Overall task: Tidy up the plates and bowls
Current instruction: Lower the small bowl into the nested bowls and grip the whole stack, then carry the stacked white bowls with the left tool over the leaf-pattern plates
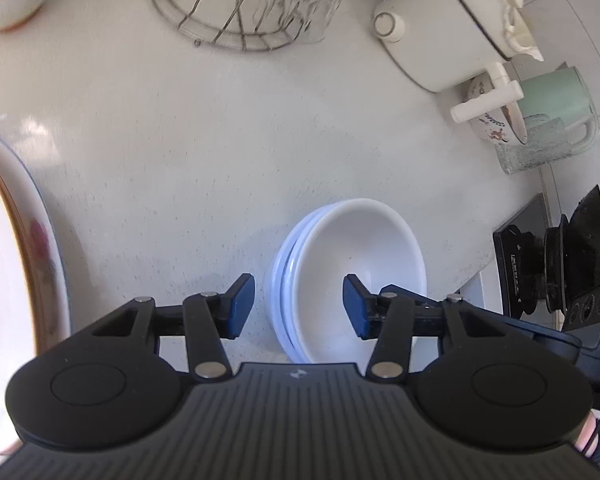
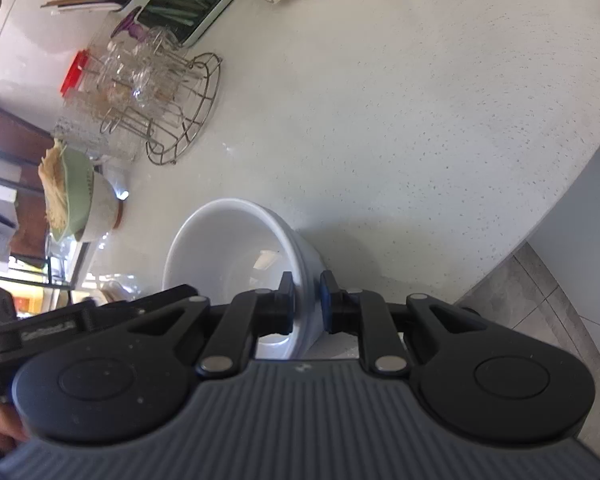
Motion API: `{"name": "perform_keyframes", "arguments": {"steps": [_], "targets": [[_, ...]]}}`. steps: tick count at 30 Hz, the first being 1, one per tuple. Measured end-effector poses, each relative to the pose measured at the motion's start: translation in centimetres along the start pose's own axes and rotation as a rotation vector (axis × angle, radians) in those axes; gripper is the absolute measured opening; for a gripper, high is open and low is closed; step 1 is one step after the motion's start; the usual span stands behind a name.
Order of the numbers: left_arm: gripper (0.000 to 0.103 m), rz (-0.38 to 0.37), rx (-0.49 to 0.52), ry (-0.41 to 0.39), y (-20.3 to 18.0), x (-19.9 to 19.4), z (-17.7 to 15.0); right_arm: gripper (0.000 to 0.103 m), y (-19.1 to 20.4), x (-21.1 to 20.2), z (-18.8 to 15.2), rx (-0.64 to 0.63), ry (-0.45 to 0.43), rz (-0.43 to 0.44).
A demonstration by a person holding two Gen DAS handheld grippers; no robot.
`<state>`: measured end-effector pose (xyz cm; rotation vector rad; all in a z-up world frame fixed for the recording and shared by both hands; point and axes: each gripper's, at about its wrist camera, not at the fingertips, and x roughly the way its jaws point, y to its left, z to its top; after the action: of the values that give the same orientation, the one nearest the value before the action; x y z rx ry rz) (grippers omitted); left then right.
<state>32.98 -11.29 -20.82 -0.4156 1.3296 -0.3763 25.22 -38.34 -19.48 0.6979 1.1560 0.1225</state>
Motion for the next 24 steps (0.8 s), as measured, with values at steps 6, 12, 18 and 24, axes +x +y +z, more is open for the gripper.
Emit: {"name": "perform_keyframes", "arguments": {"steps": [6, 12, 18, 24], "targets": [[0.035, 0.053, -0.047, -0.005, 0.6, 1.6, -0.7, 0.015, 0.9, 0.4, -0.3, -0.063, 0.007, -0.008], [0.024, 0.068, -0.074, -0.017, 1.4, 1.8, -1.2, 0.015, 1.0, 0.7, -0.5, -0.067, -0.003, -0.012], [0.021, 0.086, -0.068, -0.013, 1.6, 1.1, -1.5, 0.016, 1.4, 0.5, -1.3, -0.062, -0.004, -0.021], [0.022, 0.071, -0.041, -0.019, 1.5, -0.7, -1.7, 0.016, 2.3, -0.8, -2.5, -0.071, -0.021, -0.015]]}}
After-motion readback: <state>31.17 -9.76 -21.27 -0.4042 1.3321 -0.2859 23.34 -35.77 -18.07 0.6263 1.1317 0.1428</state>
